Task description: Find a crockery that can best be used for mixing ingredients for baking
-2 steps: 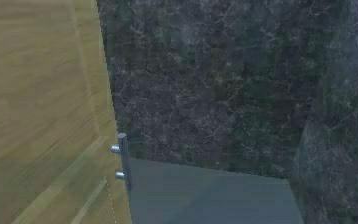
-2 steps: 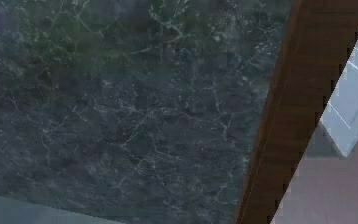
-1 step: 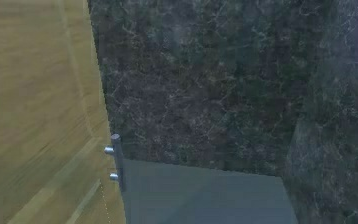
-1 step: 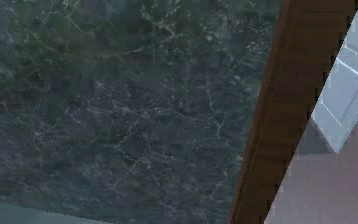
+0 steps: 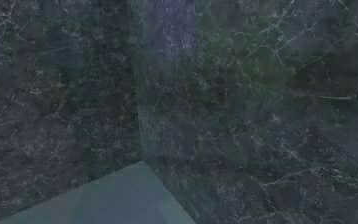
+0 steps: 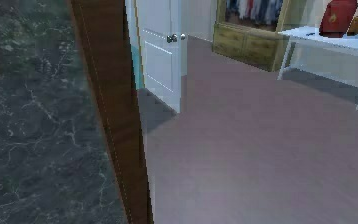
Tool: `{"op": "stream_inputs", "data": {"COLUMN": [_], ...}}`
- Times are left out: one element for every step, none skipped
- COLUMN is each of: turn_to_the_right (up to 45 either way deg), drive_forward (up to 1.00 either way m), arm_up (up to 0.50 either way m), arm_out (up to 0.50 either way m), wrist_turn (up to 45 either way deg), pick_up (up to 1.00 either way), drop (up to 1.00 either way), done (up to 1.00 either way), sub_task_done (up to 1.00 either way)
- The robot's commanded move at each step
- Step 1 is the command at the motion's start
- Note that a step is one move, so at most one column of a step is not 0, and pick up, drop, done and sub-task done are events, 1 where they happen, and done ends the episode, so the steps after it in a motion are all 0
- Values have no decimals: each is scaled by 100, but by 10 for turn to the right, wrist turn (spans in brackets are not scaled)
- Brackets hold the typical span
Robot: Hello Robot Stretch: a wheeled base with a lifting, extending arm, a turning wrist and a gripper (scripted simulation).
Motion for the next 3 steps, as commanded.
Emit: {"op": "stream_inputs", "data": {"turn_to_the_right": [150, 0, -330], "drive_forward": [0, 15, 0], "arm_up": [0, 0, 0], "arm_out": [0, 0, 0], "wrist_turn": [0, 0, 0], "pick_up": [0, 0, 0], "drop": [0, 0, 0], "done": [0, 0, 0], "sub_task_done": [0, 0, 0]}}
